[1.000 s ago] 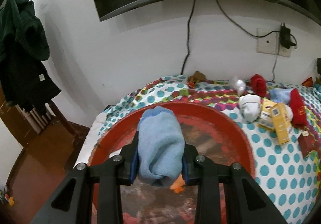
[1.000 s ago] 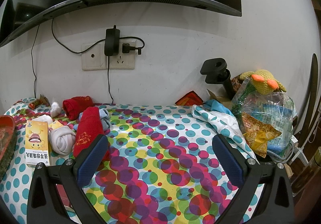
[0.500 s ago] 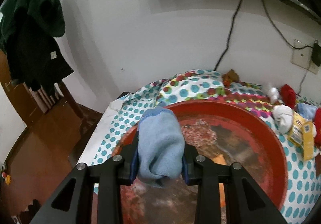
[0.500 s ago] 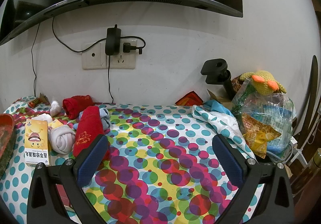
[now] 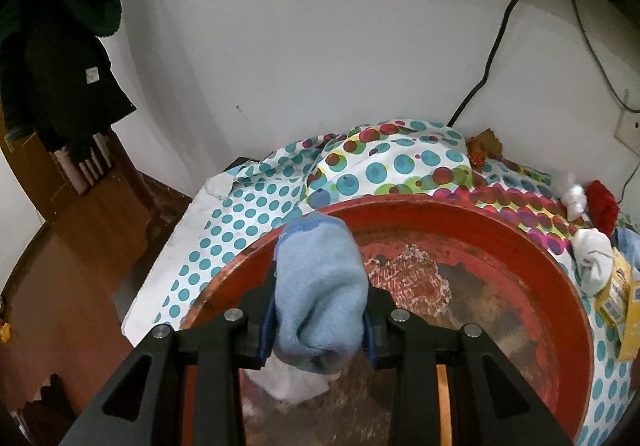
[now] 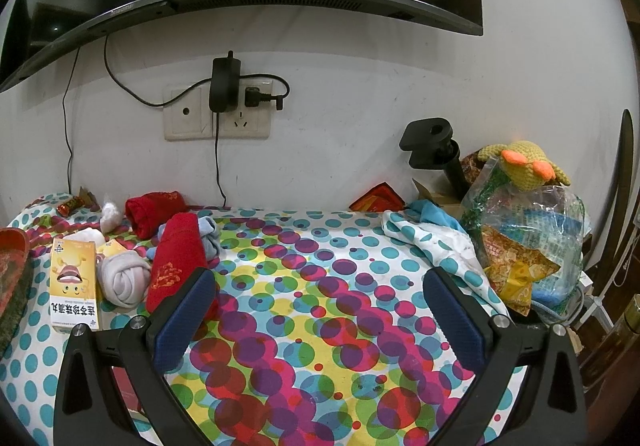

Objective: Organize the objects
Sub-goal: 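Carry the blue sock over the red tray and release it with the left gripper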

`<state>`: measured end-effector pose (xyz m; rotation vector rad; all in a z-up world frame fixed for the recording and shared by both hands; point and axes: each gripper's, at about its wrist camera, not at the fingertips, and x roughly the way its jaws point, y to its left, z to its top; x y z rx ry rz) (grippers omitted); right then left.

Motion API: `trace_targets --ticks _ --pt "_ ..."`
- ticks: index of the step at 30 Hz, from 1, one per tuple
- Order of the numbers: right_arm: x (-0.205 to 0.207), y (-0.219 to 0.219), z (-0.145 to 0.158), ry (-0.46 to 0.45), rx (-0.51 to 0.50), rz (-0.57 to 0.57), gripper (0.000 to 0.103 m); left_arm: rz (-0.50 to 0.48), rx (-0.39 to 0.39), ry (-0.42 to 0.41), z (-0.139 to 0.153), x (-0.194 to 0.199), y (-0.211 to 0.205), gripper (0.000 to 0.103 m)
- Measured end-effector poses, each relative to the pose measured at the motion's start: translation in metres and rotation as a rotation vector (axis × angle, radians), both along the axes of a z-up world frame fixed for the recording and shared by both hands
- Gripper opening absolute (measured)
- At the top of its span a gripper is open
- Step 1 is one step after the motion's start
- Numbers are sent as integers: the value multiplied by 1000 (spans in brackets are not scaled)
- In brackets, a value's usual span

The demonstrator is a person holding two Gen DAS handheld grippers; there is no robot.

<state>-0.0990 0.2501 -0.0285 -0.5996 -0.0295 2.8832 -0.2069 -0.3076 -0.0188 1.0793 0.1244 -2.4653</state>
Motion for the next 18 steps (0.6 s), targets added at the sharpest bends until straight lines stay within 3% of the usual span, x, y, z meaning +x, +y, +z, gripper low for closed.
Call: trace_targets --ticks 3,18 --pt "0 0 0 -1 1 0 103 22 29 -17 -9 -11 -6 34" --pt "0 0 0 -1 1 0 103 36 14 -69 -34 -32 -11 35"
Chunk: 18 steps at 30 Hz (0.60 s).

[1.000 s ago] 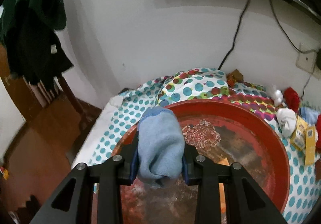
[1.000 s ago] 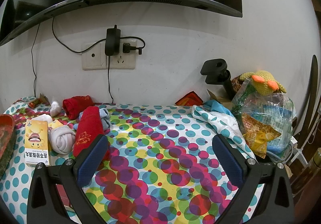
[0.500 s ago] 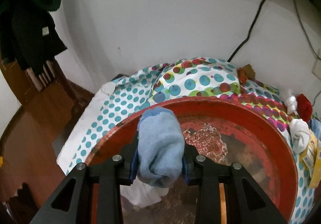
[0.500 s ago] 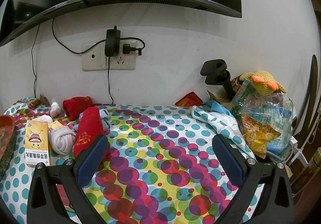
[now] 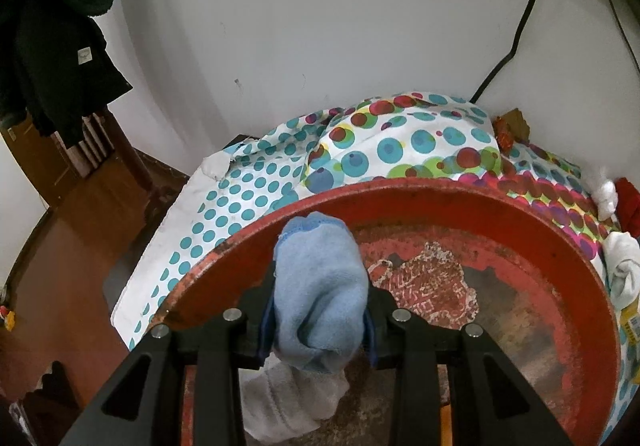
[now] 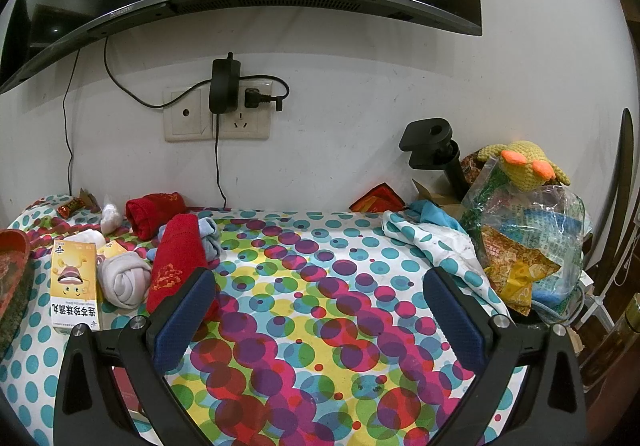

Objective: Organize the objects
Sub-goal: 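Carry the blue sock over the red tray and release it with the left gripper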

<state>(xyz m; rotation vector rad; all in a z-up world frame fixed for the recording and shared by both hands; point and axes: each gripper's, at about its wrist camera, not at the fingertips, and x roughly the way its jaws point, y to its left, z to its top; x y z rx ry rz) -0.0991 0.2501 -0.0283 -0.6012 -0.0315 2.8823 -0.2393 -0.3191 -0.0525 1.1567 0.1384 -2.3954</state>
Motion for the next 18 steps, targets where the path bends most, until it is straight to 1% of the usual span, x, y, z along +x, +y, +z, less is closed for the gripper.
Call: trace_targets --ticks 3,5,6,7,9,13,16,18 --pt "0 0 0 0 0 0 103 6 2 -4 -2 -2 0 37" --pt "0 0 0 0 0 0 103 18 -1 -19 -5 -4 -1 46" --pt "0 1 -1 -1 0 1 103 30 0 -30 -7 -5 -3 58" --pt "0 0 0 0 1 0 103 35 8 -33 -9 -6 -5 62" --pt "0 0 0 0 1 -1 103 37 41 -8 -8 -2 -8 62" --pt "0 -1 -1 0 2 -1 103 30 18 6 -3 3 -6 64" --pt "0 -1 -1 0 2 -1 103 19 22 16 2 8 -4 67" --pt "0 -1 -1 -1 2 -1 103 13 32 19 4 13 -3 67"
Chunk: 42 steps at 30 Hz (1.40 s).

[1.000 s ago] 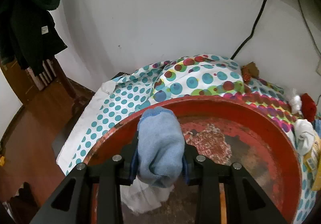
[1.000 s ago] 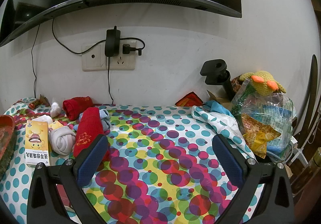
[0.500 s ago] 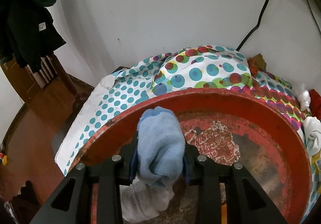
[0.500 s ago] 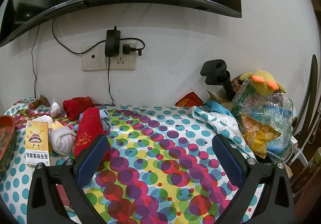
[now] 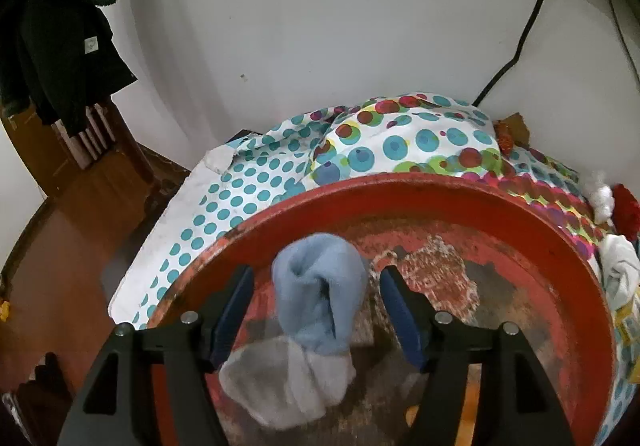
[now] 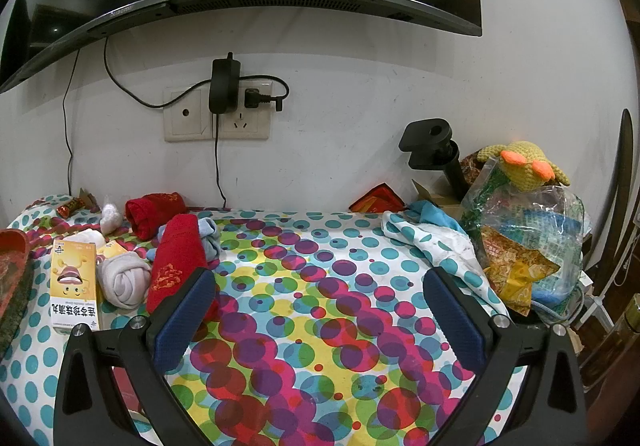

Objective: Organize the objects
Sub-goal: 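Carry the blue sock over the red tray and release it with the left gripper, then grasp the red MARUBI box with the right gripper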

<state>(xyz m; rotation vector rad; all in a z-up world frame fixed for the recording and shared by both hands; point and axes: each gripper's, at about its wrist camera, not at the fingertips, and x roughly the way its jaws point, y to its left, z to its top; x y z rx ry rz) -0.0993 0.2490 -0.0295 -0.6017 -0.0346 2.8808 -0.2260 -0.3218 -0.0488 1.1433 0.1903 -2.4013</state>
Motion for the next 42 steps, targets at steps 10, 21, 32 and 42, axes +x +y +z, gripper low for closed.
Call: trace_targets --ticks 10,21,32,42 --pt "-4 -3 0 -24 25 5 103 -78 21 126 49 78 35 67" --pt "-2 -37 -8 -169 44 124 103 -302 18 268 52 266 103 76" --pt "-12 -104 -38 -394 4 286 41 -388 137 221 -8 318 121 76" --pt "-5 -90 -41 -407 -38 236 27 -385 198 289 -1 336 112 76"
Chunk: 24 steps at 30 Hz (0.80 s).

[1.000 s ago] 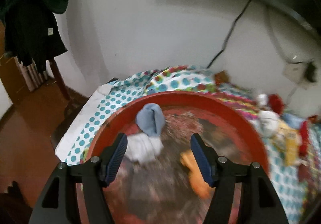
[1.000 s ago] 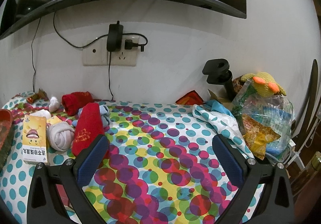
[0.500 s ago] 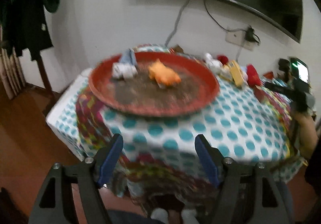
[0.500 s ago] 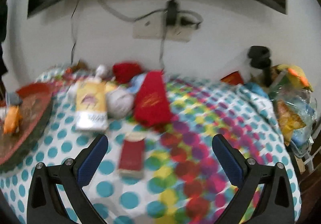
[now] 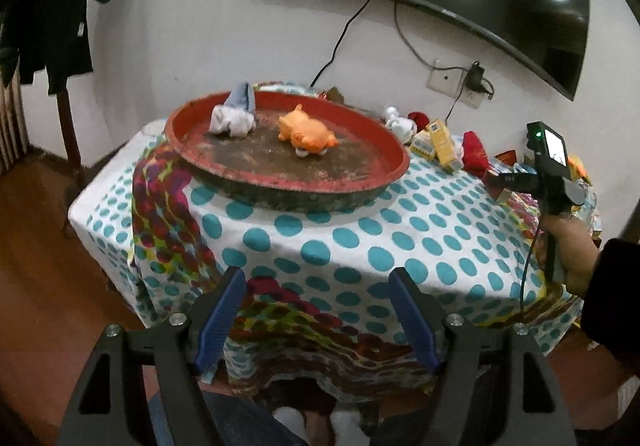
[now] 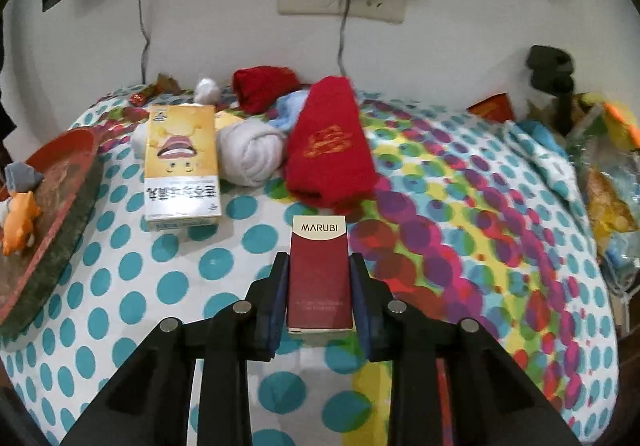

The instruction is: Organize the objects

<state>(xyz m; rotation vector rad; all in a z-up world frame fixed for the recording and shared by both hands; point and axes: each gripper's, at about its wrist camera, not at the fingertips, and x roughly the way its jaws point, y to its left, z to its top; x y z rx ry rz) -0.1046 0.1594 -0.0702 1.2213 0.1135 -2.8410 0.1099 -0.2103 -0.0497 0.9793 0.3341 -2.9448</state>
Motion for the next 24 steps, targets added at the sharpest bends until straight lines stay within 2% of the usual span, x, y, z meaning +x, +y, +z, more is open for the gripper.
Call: trace_targets --ticks 9,16,24 --pt "0 4 31 25 71 -64 27 -14 -58 17 6 8 14 76" --pt "5 -30 60 67 100 -42 27 -75 -184 14 2 16 42 76" --pt "2 -63 80 99 109 2 27 -122 -242 18 -6 19 56 76"
